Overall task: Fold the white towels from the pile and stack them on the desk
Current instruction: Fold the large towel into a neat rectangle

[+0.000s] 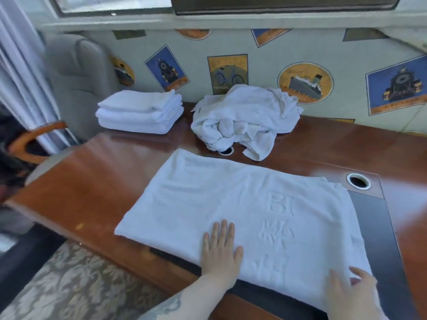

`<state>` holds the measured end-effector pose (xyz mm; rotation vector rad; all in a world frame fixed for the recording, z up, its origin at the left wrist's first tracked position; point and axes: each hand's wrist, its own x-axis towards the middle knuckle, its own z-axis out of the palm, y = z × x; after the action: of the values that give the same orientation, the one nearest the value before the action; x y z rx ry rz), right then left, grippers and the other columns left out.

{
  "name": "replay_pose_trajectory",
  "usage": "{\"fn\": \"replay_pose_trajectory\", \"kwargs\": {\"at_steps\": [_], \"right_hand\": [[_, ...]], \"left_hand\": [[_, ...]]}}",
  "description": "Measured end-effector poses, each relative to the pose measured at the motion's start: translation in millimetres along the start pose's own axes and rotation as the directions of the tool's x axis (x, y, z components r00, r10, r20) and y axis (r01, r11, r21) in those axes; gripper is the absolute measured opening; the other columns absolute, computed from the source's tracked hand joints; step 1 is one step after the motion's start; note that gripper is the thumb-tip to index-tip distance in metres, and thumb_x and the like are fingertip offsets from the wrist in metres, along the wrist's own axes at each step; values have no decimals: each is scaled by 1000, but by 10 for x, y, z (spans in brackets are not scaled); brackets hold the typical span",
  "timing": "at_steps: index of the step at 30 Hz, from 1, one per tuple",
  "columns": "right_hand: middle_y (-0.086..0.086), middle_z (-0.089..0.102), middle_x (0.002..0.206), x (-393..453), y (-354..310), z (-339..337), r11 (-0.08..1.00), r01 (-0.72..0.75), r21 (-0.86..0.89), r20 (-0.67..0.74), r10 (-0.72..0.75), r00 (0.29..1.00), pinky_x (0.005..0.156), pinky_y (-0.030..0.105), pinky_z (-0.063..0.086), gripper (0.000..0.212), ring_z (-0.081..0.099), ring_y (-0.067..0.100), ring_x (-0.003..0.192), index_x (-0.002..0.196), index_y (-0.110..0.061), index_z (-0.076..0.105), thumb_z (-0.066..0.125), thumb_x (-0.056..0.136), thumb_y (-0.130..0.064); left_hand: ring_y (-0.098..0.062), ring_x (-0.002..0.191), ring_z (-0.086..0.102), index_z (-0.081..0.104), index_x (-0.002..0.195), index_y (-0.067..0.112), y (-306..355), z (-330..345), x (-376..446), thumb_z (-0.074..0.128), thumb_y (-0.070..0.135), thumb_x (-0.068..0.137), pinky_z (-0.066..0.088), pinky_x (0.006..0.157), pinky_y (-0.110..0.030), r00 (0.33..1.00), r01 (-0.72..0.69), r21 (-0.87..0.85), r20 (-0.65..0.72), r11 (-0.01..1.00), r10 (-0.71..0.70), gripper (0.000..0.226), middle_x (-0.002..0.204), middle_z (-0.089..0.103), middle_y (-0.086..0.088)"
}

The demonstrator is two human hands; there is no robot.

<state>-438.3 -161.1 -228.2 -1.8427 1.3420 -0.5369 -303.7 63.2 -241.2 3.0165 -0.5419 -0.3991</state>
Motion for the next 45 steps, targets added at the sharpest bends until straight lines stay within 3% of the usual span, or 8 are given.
{"fn": "replay_pose_trajectory", "kwargs": {"at_steps": [6,12,17,23,31,38,41,45], "right_hand": [[22,51,67,162,59,-85,996,90,-20,-20,-91,996,55,26,39,42,46,24,48,81,-30,39,52,59,-64],[24,55,91,406,-39,-262,959,19,-282,98,9,995,84,53,44,34,56,41,88,110,-9,49,71,87,-19],[17,46,138,59,-409,69,873,200,-445,70,-189,979,103,49,29,55,37,34,129,132,-15,50,59,80,0],[-3,16,162,-606,-728,888,675,558,-483,476,-332,814,117,36,13,56,14,18,148,153,-27,24,38,99,-28],[-5,-24,160,-1339,-972,1725,448,805,-389,762,-334,554,111,57,-20,57,-24,26,147,154,-41,-4,15,101,-47],[8,53,143,-1635,-1251,1770,541,699,-467,605,-381,699,105,49,23,57,51,32,131,130,-24,64,45,78,-37],[6,59,136,-1931,-1565,2152,533,753,-386,671,-398,626,103,46,25,57,58,28,124,121,-27,69,71,65,-37],[1,9,164,-2204,-1980,2631,514,805,-297,795,-333,507,115,55,-13,66,5,26,151,151,-39,30,52,89,-46]], "left_hand": [[-14,142,-33,-27,149,31,-95,-4,-69,9,56,101,-22,114,-39,995,-80,15,68,997,79,65,150,-40,12],[-14,140,-37,-39,136,39,-288,67,-200,8,58,100,-22,114,-40,998,-43,26,49,999,42,62,149,-42,15],[-17,144,-31,-34,141,36,-391,13,-100,11,59,100,-17,118,-42,999,-6,16,48,1000,5,66,150,-40,12],[-16,144,-32,-34,141,37,-584,-23,102,13,60,99,-16,118,-42,994,-104,26,45,994,102,67,151,-40,11],[-13,137,-41,-38,140,39,-1466,-156,415,11,58,100,-21,116,-38,976,-214,65,51,975,210,66,147,-46,15],[-18,142,-33,-30,144,34,-2274,-393,968,-3,62,93,-15,117,-36,973,-229,102,35,968,226,64,155,-33,6],[-17,149,-19,-15,153,30,-2349,-572,1517,18,55,101,-9,119,-36,960,-279,104,42,955,276,66,161,-21,4],[-17,151,-10,-3,156,29,-2426,-911,2225,28,49,102,-1,120,-39,911,-412,172,53,895,409,66,164,-14,3]]}}
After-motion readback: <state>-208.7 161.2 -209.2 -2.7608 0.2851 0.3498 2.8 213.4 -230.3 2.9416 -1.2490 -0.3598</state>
